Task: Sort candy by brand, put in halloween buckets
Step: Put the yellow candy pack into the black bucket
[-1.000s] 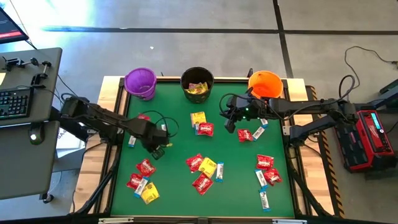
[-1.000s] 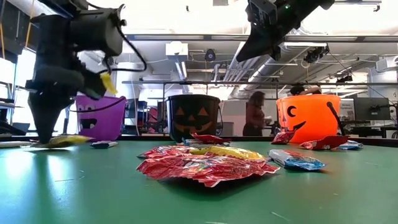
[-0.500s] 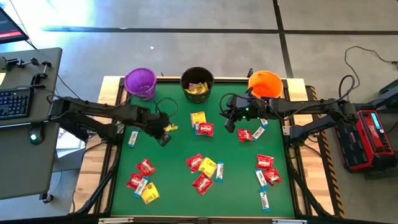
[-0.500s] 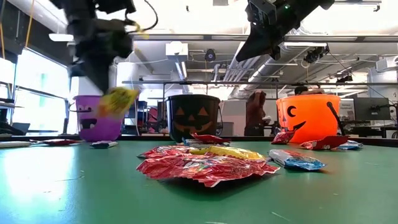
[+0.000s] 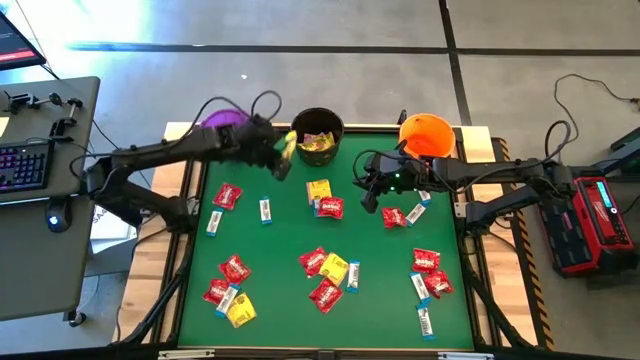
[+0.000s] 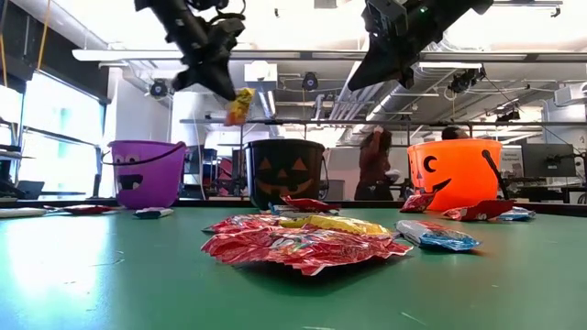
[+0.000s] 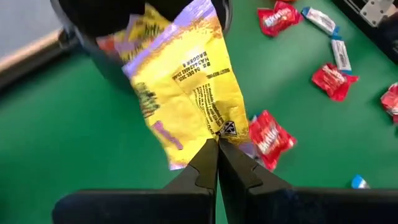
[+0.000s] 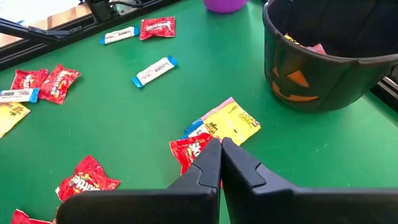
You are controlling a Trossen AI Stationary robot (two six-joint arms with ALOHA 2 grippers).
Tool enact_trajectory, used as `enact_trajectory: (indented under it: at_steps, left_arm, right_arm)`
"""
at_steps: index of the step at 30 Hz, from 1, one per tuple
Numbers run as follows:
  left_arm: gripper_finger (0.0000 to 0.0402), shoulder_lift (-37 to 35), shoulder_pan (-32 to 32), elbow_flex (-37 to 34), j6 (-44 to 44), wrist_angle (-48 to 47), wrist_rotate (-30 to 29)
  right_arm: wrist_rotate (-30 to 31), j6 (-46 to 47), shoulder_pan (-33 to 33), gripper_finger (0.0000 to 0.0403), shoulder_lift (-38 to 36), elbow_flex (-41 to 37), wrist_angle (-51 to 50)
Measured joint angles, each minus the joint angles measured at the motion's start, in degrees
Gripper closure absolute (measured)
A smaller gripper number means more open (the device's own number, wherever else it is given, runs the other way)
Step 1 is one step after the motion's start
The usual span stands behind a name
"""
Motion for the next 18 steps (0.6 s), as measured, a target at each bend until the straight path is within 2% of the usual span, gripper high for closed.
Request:
enact_trajectory:
  at_steps: [8,18]
  left_arm:
    - [0.0401,11.9,5.83,11.9,9.54,0.06,1.55]
    - [0.0401,25.93,8.13,24.78,16.06,0.12,3.82]
  right_arm:
    - [1.49,0.02,0.0,0.0403,0.0,0.0,0.0]
    - [3.47,1.31,0.0,0.0403,0.0,0.0,0.0]
